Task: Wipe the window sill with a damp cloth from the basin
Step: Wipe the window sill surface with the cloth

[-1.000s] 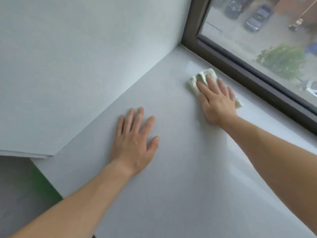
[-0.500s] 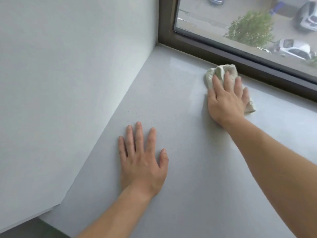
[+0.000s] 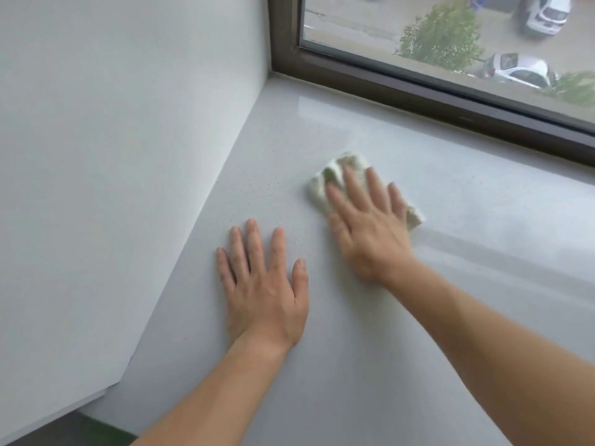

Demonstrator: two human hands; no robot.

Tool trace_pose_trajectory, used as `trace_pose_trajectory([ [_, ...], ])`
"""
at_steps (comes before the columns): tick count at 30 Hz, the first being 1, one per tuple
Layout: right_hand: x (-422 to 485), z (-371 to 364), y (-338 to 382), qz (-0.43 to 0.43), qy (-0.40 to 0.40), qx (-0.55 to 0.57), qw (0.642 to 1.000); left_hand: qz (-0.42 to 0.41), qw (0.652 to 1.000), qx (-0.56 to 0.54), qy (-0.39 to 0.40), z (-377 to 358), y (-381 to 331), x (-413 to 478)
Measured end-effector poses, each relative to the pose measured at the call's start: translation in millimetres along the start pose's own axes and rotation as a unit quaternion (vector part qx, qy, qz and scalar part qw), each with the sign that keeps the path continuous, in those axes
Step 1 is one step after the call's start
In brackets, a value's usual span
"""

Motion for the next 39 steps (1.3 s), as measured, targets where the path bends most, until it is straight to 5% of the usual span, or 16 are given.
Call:
trace_pose_trajectory([
  [3,-20,-4,-18,0.077,0.003,-0.02,0.997,0.0,1.0,-0.002,0.0,0,0,0],
  [8,1,-3,-50,-0.16,0.025,0.022,0.987,-0.002,1.0,-0.009,0.002,0,-1,0],
  [12,-56,-8,13,-0.003,0.001,-0.003,1.0,-0.016,0.997,-0.071,-0.005,4,1,-1],
  [15,-67,-11,-5,0.079,0.008,-0.031,0.996,-0.06,0.991,-0.117,0.027,11,12,-5],
  [20,-37,-5,-19,-0.157,0.031,0.039,0.986,-0.081,0.994,-0.066,0.031,35,37,-38],
  [27,-133,-15,67,0.101,0.008,-0.018,0.995,-0.095,0.993,-0.004,0.072,32,71,-71],
  [29,-119,-18,42,0.095,-0.003,-0.036,0.995,-0.092,0.993,-0.006,0.07,32,71,-70],
  [32,-86,-15,12,-0.075,0.025,-0.009,0.997,-0.092,0.994,-0.009,0.065,32,71,-70],
  [34,-87,-12,30,-0.115,0.025,-0.002,0.993,-0.095,0.994,-0.021,0.059,32,72,-69],
  [39,-166,-19,90,0.084,0.012,-0.015,0.996,-0.115,0.983,-0.144,0.016,39,78,-72],
])
Point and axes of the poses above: each hand's wrist, its own x-axis towards the middle knuckle, its own z-axis out of the back of the hand, y = z × x, the point moved 3 cm from there along x, towards the middle knuckle, and after that the axes turned 14 degrees about -x, right-handed, at the moved point
